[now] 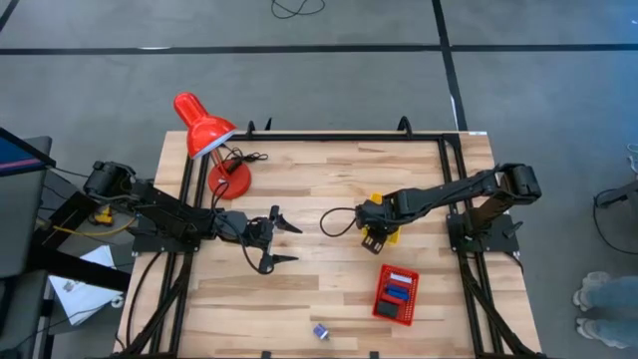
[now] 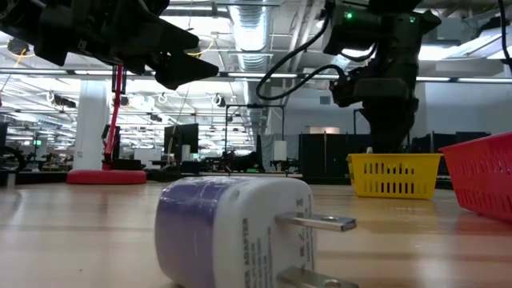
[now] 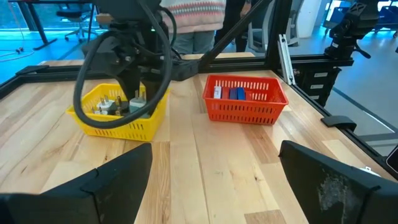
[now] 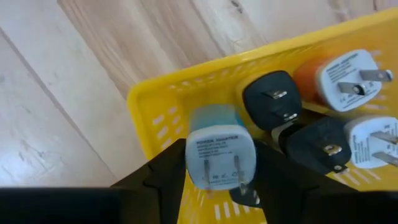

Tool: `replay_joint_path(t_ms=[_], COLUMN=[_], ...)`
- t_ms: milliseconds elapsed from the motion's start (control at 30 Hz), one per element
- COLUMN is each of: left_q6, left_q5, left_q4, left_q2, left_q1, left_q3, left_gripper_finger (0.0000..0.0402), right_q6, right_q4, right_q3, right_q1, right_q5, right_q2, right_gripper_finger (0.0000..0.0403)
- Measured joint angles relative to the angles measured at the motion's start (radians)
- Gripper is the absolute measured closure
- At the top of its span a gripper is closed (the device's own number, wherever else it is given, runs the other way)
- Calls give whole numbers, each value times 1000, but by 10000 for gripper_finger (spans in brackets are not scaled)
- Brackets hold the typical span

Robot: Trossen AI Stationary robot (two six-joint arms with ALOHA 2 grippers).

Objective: Pick & Place Office items
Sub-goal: Put the blue charger adapter into the yellow bin, then put the violet charger adapter into the yellow bin

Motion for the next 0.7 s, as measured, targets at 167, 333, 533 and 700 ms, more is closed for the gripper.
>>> replay_joint_path(t_ms=[167, 333, 533, 700], left_q6=[0, 0, 0, 0], left_q5=[0, 0, 0, 0], left_q4=[0, 0, 7, 7], left_q2=[0, 0, 0, 0], left_q1=[0, 0, 0, 0], left_q3=[0, 0, 0, 0], left_gripper_finger=[55, 55, 55, 55], right_q6=[10, 5, -48, -50], right_q4=[0, 18, -2, -69], right_q3=[0, 1, 14, 74], right_q1=[-1, 0, 0, 0], right_q5=[-31, -32, -24, -23], right_q2=[4, 28, 23, 11], right_gripper_finger=[224, 226, 233, 234])
